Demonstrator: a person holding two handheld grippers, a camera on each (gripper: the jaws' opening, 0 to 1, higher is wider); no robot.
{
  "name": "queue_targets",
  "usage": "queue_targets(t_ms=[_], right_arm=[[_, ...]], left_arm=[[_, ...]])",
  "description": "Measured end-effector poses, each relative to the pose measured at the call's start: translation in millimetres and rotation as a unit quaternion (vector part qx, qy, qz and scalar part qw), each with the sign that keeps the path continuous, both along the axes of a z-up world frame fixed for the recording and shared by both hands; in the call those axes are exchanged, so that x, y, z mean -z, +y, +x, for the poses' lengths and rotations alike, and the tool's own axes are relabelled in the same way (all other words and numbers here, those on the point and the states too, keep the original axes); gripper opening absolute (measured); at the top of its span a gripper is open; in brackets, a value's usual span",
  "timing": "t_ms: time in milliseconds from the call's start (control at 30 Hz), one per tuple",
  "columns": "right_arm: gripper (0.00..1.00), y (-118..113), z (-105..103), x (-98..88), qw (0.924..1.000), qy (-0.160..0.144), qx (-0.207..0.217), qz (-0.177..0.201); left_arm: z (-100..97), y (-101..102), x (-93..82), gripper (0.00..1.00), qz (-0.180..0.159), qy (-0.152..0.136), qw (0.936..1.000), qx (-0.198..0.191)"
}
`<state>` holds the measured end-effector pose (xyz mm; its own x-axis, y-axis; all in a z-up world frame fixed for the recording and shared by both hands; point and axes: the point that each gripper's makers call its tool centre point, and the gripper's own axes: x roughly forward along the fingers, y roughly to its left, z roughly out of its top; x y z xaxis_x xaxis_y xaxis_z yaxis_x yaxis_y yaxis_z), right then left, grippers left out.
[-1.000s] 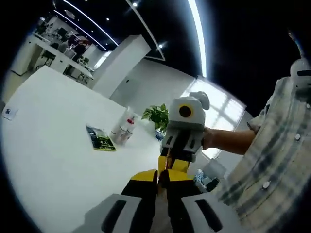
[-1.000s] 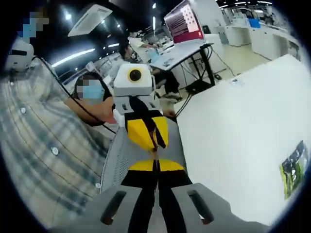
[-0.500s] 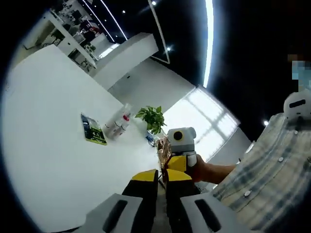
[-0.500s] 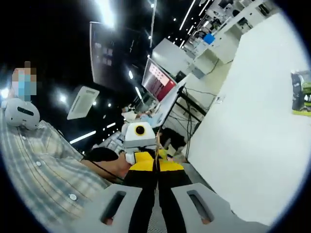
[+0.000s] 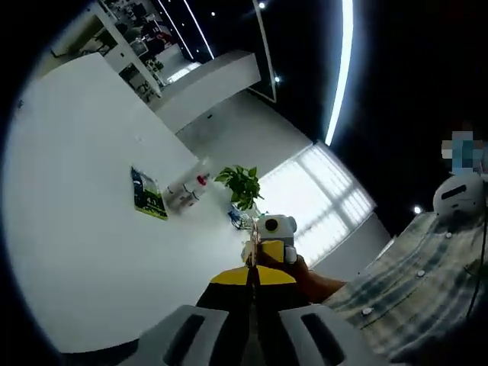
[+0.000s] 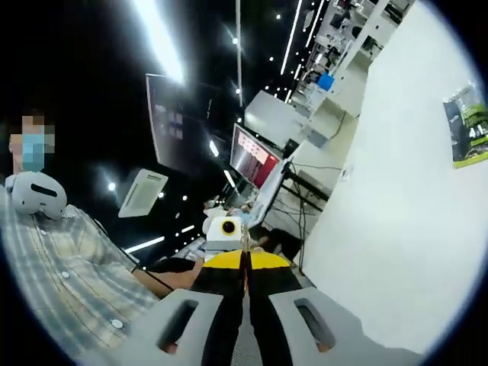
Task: Arrange the skincare products in the storage area until every visible bottle or jar stands upright without overlapping.
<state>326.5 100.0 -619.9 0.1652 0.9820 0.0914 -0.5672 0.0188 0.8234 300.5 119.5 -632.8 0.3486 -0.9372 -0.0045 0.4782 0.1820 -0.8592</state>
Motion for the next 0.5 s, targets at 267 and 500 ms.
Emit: queue_targets(t_ms=[267, 500], right_arm=[[0.0, 1.8, 12.7, 1.1, 0.9968, 0.045, 0.034, 0.056], [0.07, 5.3, 25.3, 15.0, 0.999, -0.015, 0.042, 0.003]], left_arm=[[4.7, -0.1, 8.8, 0.03, 0.019, 0.019, 0.9995, -0.016], [12.3, 3.3, 12.1, 0.0, 0.01, 0.044, 0.9989, -0.015]])
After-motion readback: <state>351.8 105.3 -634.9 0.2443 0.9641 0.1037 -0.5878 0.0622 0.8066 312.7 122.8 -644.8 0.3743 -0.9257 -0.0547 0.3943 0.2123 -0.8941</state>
